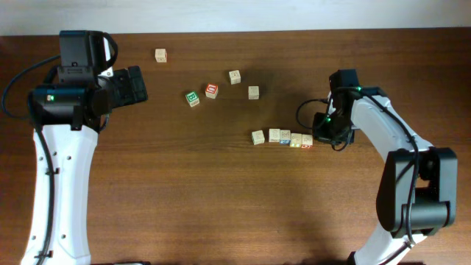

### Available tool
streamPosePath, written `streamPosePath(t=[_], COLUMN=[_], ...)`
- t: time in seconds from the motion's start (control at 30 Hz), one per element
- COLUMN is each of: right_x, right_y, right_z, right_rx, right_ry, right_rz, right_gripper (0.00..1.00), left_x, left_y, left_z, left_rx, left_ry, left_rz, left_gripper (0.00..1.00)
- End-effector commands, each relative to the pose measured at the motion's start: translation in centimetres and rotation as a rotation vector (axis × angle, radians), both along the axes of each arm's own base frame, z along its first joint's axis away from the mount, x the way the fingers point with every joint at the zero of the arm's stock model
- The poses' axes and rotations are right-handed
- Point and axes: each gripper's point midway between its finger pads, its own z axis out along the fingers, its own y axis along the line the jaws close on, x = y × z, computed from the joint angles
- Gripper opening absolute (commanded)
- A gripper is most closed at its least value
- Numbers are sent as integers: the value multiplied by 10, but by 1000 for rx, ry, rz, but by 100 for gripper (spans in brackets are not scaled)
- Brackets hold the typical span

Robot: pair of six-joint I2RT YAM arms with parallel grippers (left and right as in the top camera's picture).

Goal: Rotate 5 blocks

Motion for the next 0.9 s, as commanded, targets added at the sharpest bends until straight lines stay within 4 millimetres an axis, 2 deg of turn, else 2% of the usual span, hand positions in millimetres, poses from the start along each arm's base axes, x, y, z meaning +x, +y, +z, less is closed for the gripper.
streamPosePath(t=[0.0, 0.17, 0.33, 0.6, 0.87], right_x=[-6, -6, 0, 3, 17], right_y=[4, 7, 18, 26, 57], right_z=[-13, -23, -21, -20, -16], right_rx=[39, 55, 124, 149, 171], right_ry=[20, 4, -21, -37, -113], right_rz=[-7, -8, -3, 11, 90], right_gripper=[10, 10, 11, 11, 11], left_x=[2, 2, 2, 2, 2], left_y=[4, 4, 4, 4, 4], left_z=[5, 5, 5, 5, 5], left_rx=[0, 1, 1, 0, 0], left_ry=[-14, -14, -14, -14, -14], left_rz=[21, 21, 21, 21, 21], left_gripper=[99, 99, 99, 99, 99])
